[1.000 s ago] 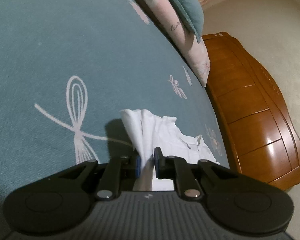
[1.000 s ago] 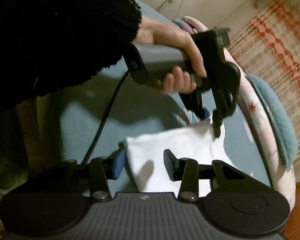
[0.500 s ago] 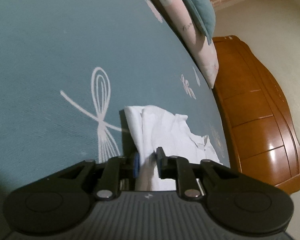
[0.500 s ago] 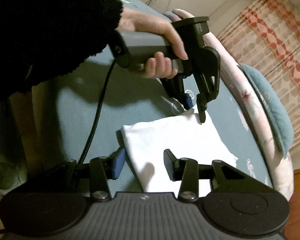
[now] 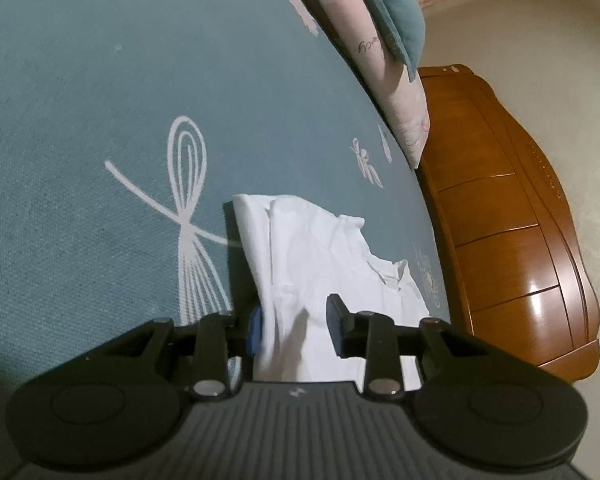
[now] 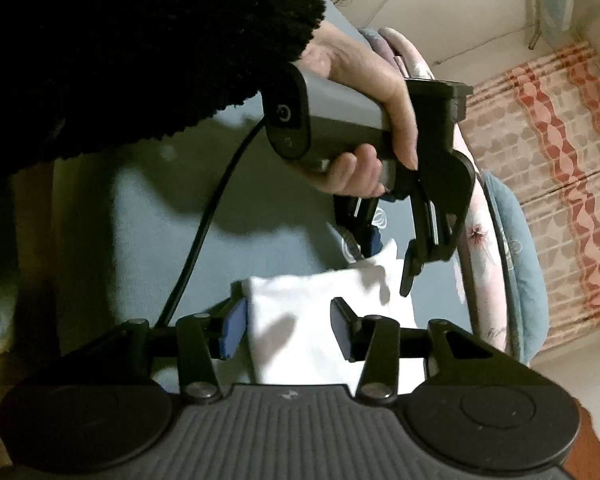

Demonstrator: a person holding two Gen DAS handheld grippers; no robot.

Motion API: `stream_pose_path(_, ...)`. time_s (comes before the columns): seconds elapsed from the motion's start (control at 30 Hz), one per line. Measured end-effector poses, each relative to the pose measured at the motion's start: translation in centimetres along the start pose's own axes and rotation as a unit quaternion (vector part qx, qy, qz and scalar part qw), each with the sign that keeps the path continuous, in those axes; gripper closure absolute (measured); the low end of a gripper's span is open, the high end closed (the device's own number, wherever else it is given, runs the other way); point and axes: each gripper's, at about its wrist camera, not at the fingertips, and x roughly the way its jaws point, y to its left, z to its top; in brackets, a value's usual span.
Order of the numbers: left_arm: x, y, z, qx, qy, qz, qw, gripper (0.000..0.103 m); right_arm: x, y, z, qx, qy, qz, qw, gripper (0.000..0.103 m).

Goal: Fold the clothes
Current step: 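Close the right gripper on the shirt beside the left gripper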

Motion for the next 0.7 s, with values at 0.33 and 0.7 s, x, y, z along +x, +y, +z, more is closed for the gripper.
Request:
stream_pose_path(0.33, 0.3, 0.4, 0.4, -0.013, 0.003, -0.013, 0.9998, 0.071, 0.3, 0.4, 0.9, 0.004, 0.045, -0.029, 0.999, 0.046)
stream_pose_path(0.7, 0.9, 0.8, 0.4, -0.018, 0.0, -0.02, 0.9996, 0.07, 0.4, 1.6, 0.1, -0.007, 0.053, -0.053, 0.997, 0.059)
